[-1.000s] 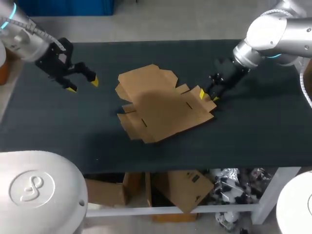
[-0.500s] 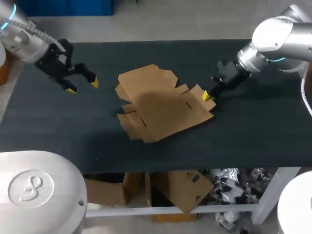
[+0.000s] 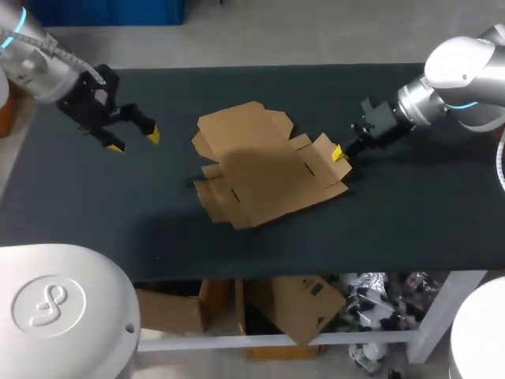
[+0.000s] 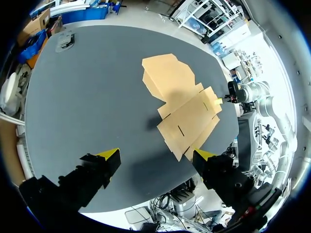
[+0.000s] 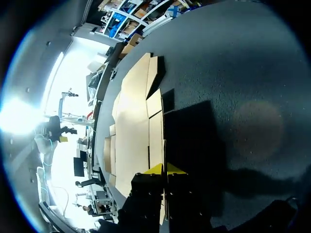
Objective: Assemble the packaging by folding the flat box into shape, placing the metal phone stand inside, and closing the box properly
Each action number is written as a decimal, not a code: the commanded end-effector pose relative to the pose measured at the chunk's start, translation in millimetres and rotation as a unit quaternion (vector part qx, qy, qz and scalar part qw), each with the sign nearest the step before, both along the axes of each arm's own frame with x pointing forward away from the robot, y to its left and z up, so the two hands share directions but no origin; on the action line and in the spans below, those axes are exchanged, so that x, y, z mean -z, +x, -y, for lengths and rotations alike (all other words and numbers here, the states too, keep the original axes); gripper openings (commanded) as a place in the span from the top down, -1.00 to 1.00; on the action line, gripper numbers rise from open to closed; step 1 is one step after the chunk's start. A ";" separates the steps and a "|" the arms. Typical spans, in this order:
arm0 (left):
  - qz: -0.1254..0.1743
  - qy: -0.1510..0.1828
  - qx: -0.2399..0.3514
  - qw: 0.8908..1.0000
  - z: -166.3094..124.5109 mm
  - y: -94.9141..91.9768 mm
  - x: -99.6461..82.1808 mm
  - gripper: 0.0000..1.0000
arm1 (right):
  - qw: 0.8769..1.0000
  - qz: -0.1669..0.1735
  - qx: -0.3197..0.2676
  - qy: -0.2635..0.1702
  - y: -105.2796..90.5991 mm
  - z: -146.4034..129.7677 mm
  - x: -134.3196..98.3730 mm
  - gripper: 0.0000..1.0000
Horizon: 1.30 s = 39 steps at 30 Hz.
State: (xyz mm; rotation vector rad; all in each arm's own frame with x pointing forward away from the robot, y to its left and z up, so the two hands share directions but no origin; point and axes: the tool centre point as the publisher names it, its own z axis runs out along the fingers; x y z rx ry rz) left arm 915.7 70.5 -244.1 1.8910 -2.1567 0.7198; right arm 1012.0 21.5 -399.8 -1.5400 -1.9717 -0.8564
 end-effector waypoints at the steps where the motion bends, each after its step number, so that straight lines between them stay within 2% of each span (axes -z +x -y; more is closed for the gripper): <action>1: -0.001 0.000 0.000 1.000 -0.5 -1.7 -2.1 -1.00 | 1.000 0.021 0.021 0.006 -17.6 2.3 -9.5 1.00; 17: -0.002 0.002 0.004 1.000 2.9 -6.8 -3.0 -1.00 | 0.995 0.019 0.089 0.040 -53.3 -3.3 -16.3 1.00; 30: -0.002 0.004 0.007 1.000 6.0 -10.6 -3.6 -1.00 | 0.993 0.019 0.109 0.047 -70.2 -3.2 -17.8 1.00; 39: -0.001 0.005 0.009 1.000 7.6 -12.8 -4.4 -1.00 | 0.993 0.001 0.104 0.060 -80.0 0.5 -14.6 1.00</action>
